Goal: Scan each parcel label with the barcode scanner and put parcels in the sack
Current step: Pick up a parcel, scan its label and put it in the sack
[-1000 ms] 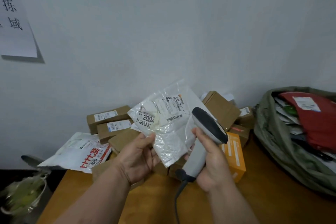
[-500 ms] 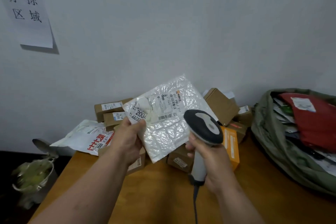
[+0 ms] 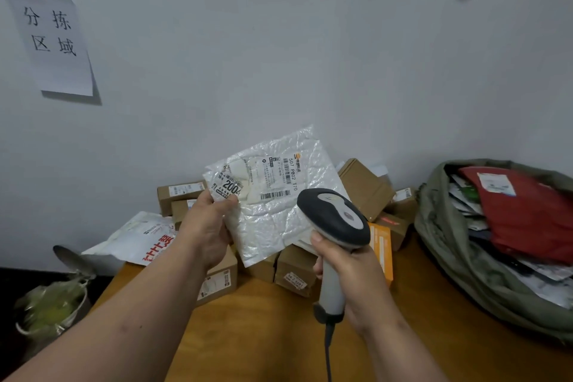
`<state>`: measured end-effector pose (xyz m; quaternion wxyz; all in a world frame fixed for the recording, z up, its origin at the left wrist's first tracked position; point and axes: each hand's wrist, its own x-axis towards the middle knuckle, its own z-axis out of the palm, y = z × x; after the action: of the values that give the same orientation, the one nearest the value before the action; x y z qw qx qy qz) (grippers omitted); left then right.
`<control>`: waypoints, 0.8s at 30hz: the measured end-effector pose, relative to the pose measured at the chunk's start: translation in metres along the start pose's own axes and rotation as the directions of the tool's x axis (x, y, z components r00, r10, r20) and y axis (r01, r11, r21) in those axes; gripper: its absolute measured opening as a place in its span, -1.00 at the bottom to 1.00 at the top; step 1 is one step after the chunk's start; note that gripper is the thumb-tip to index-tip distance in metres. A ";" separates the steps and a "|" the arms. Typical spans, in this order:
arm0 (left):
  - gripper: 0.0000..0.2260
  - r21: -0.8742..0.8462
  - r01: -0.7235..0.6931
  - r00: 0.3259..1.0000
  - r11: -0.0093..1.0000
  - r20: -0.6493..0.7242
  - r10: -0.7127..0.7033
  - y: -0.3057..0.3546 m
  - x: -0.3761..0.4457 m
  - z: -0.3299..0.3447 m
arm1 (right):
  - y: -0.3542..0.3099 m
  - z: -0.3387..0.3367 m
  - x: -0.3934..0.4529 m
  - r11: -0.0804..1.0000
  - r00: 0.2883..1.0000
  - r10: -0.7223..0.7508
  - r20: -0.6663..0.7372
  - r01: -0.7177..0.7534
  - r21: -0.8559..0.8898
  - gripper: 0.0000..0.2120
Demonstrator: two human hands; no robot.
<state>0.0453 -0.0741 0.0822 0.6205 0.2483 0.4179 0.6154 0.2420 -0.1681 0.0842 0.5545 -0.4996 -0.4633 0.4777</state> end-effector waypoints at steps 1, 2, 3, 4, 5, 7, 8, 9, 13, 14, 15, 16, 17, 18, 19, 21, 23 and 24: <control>-0.72 -0.012 0.005 1.000 1.000 -0.008 -0.005 0.001 0.000 -0.001 | -0.001 0.000 0.000 1.000 1.000 0.014 -0.002 -0.014 0.026 -0.75; -0.74 -0.033 0.013 1.000 0.999 -0.017 -0.013 0.001 0.000 -0.001 | -0.001 0.001 -0.001 0.998 0.999 0.032 -0.005 -0.031 0.046 -0.74; -0.74 -0.060 0.019 0.999 0.998 -0.026 -0.020 0.002 -0.001 -0.001 | -0.002 0.001 -0.002 0.997 0.999 0.045 -0.007 -0.044 0.055 -0.72; -0.72 -0.084 0.021 0.999 0.996 -0.027 -0.023 0.001 -0.002 -0.001 | -0.002 0.002 -0.002 0.997 0.999 0.053 -0.006 -0.052 0.056 -0.70; -0.70 -0.095 0.020 1.000 0.995 -0.021 -0.022 0.001 -0.003 0.001 | -0.002 0.002 -0.002 0.998 0.999 0.052 0.000 -0.052 0.045 -0.70; -0.68 -0.071 0.014 1.000 0.997 -0.005 -0.014 -0.001 -0.004 0.002 | -0.003 0.001 -0.002 0.999 0.999 0.040 0.014 -0.040 -0.012 -0.80; -0.69 -0.056 0.011 1.000 0.998 0.001 -0.011 -0.002 -0.003 0.003 | -0.004 0.001 -0.002 0.999 0.999 0.029 0.020 -0.028 -0.040 -0.87; -0.72 -0.048 0.008 1.000 0.999 0.004 -0.008 -0.001 -0.002 0.002 | -0.005 0.001 -0.001 0.998 0.999 0.023 0.025 -0.021 -0.061 -0.90; -0.81 -0.013 -0.006 1.000 1.000 -0.019 0.006 0.006 0.004 0.001 | -0.009 0.002 -0.002 0.993 0.994 0.108 0.017 -0.108 0.050 -0.72; -0.79 -0.025 -0.011 1.000 1.000 -0.012 0.010 0.008 0.005 0.000 | -0.010 0.002 -0.002 0.982 0.990 0.143 0.017 -0.144 0.119 -0.70; -0.77 -0.052 -0.013 1.000 0.999 -0.007 0.013 0.009 0.006 -0.001 | -0.012 0.003 -0.001 0.966 0.984 0.176 0.023 -0.178 0.186 -0.68; -0.75 -0.091 -0.006 1.000 0.996 -0.005 0.006 0.009 0.007 -0.001 | -0.012 0.003 -0.001 0.946 0.978 0.207 0.033 -0.209 0.246 -0.67; -0.74 -0.126 0.010 1.000 0.992 -0.005 -0.011 0.008 0.006 -0.001 | -0.013 0.003 0.000 0.925 0.971 0.235 0.047 -0.238 0.297 -0.68; -0.74 -0.152 0.034 0.999 0.988 -0.004 -0.035 0.007 0.005 0.000 | -0.014 0.003 0.001 0.902 0.963 0.260 0.064 -0.266 0.340 -0.70; -0.76 -0.168 0.063 0.998 0.984 0.000 -0.064 0.004 0.004 0.001 | -0.014 0.005 0.001 0.879 0.956 0.282 0.084 -0.292 0.377 -0.72; -0.78 -0.193 0.114 0.993 0.974 0.021 -0.112 -0.003 0.002 0.004 | -0.017 0.009 0.002 0.833 0.941 0.312 0.131 -0.337 0.439 -0.75; -0.76 -0.205 0.155 0.988 0.966 0.044 -0.150 -0.011 0.002 0.006 | -0.020 0.014 0.003 0.800 0.930 0.325 0.169 -0.366 0.476 -0.76; -0.72 -0.211 0.172 0.985 0.962 0.056 -0.164 -0.014 0.002 0.006 | -0.022 0.017 0.003 0.790 0.928 0.327 0.181 -0.373 0.486 -0.76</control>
<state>0.0578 -0.0721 0.0733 0.7014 0.1550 0.3567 0.5973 0.2274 -0.1638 0.1073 0.5480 -0.3899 -0.2426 0.6991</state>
